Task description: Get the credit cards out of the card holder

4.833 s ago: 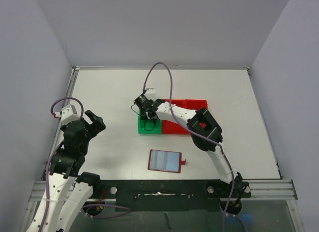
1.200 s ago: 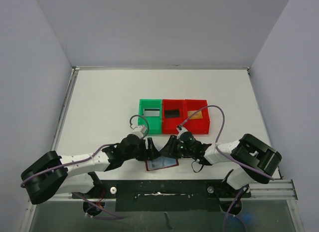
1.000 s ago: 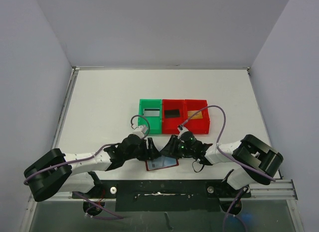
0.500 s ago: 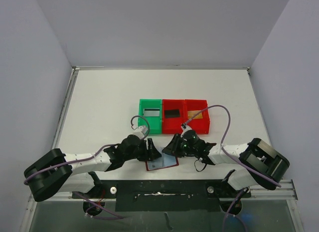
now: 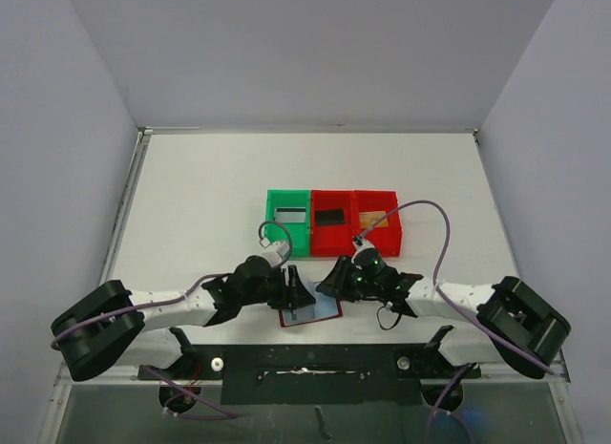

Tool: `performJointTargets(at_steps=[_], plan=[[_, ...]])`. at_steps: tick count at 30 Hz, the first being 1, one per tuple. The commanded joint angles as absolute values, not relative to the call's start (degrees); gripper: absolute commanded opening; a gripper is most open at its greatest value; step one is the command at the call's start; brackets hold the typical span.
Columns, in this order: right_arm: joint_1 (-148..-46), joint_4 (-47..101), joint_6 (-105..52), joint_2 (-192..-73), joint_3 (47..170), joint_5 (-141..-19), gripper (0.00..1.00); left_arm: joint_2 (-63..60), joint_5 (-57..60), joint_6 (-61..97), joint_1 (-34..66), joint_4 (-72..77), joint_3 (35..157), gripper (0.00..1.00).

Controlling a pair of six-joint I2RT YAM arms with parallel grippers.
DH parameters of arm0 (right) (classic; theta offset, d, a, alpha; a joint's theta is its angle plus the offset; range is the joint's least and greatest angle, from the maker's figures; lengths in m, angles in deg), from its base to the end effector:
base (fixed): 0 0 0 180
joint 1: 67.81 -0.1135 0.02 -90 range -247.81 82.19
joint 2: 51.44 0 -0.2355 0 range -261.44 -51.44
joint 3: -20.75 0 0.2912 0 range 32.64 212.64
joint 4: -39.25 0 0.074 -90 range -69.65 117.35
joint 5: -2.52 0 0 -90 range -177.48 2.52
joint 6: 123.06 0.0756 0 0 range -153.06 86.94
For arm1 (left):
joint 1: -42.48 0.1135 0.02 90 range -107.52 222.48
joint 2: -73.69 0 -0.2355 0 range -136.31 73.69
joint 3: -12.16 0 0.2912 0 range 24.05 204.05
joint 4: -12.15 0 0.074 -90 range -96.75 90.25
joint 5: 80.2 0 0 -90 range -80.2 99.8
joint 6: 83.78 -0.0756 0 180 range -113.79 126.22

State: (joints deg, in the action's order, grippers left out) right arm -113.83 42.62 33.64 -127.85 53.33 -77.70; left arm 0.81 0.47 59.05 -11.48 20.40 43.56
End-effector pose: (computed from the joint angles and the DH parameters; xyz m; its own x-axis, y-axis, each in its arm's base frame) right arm 0.1906 0.2160 0.0444 -0.9120 0.3584 -0.1997 0.0979 0.6628 0.7424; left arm 0.1626 -0.2442 0.0643 -0.8942 -0.1075 -0.4346 0.2734 0.6376 -0.7202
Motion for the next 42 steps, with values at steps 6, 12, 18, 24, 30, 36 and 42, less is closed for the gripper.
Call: performJointTargets(at_steps=[6,12,18,24,30,36,42], plan=[[-113.2,20.4,33.7,-107.8,57.2,-96.6,0.44,-7.4,-5.0,59.8,-11.9,31.2,50.7,0.53],[-113.0,13.5,35.8,-96.7,56.0,-102.0,0.48,-15.3,-6.3,59.8,-14.3,30.2,56.9,0.53],[-112.9,14.8,33.9,-94.2,56.6,-100.7,0.48,-9.5,-2.0,59.6,-14.6,25.2,56.4,0.56],[-113.4,19.5,29.9,-101.8,59.5,-95.2,0.48,8.7,16.0,61.5,-14.1,6.3,52.2,0.59],[-119.3,20.5,26.4,-114.3,66.0,-95.9,0.48,26.2,29.4,68.4,-12.8,-12.5,47.4,0.61],[-125.0,17.1,21.8,-128.8,76.8,-96.7,0.46,36.2,34.5,71.1,-11.5,-24.3,47.4,0.62],[-128.4,14.5,20.0,-139.6,84.2,-95.7,0.46,37.8,36.7,72.3,-11.3,-29.1,48.5,0.64]])
